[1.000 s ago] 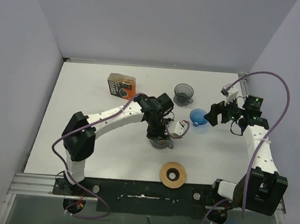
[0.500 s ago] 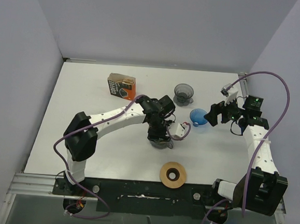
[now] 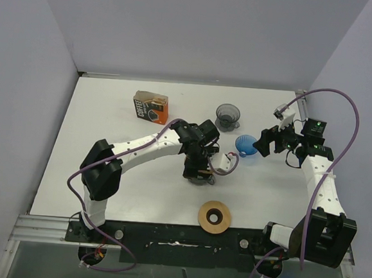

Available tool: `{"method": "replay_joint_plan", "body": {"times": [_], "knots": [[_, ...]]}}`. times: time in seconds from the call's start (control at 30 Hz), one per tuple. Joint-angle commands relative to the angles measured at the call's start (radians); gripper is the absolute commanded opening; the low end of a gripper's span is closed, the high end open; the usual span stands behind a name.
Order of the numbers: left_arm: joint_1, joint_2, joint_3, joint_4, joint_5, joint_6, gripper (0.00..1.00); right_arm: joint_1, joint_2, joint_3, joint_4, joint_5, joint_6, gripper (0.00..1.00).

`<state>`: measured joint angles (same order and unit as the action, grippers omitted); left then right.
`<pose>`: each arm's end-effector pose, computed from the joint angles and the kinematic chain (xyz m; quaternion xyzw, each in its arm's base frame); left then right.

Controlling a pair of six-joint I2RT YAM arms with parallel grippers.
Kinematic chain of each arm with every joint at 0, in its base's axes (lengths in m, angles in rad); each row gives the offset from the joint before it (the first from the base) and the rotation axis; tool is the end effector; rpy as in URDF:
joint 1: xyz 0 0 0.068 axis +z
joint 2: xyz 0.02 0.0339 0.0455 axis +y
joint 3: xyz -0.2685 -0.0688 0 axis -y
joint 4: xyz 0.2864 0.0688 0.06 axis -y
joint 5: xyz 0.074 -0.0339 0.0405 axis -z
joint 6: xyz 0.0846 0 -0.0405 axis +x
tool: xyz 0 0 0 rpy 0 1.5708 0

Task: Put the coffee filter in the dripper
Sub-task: Place the dripper holder onto the coffee server, then pick up the coffee dripper from the center of the board.

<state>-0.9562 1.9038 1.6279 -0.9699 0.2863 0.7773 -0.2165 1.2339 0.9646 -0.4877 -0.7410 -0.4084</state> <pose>0.2395 -0.3808 0.1999 0.7594 0.6147 -0.1545 0.1469 0.3272 -0.0135 0.2549 -0.2247 0.8384 0.2030 0.4533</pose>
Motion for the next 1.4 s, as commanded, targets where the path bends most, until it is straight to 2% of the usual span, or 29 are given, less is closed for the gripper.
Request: {"method": "replay_joint_plan", "body": {"times": [0.0,0.37,0.6,0.73,1.03,1.37], "knots": [[-0.006,-0.047,0.074,0.005,-0.013,-0.014,0.69,-0.007,-0.034,-0.001,0.034,-0.011,-0.01,0.93],[0.005,-0.158,0.068,-0.005,-0.057,-0.027,0.72,-0.006,-0.031,-0.001,0.034,-0.009,-0.012,0.94],[0.092,-0.199,0.087,0.011,-0.045,-0.087,0.72,-0.006,-0.026,-0.001,0.032,-0.009,-0.017,0.95],[0.185,-0.243,0.085,0.046,-0.018,-0.15,0.72,-0.006,-0.021,-0.004,0.034,-0.007,-0.021,0.95],[0.432,-0.366,-0.024,0.109,0.038,-0.223,0.72,-0.007,0.004,-0.006,0.035,0.008,-0.023,0.97],[0.821,-0.461,-0.198,0.073,0.041,-0.327,0.59,-0.006,0.018,-0.004,0.032,0.012,-0.024,0.98]]}}
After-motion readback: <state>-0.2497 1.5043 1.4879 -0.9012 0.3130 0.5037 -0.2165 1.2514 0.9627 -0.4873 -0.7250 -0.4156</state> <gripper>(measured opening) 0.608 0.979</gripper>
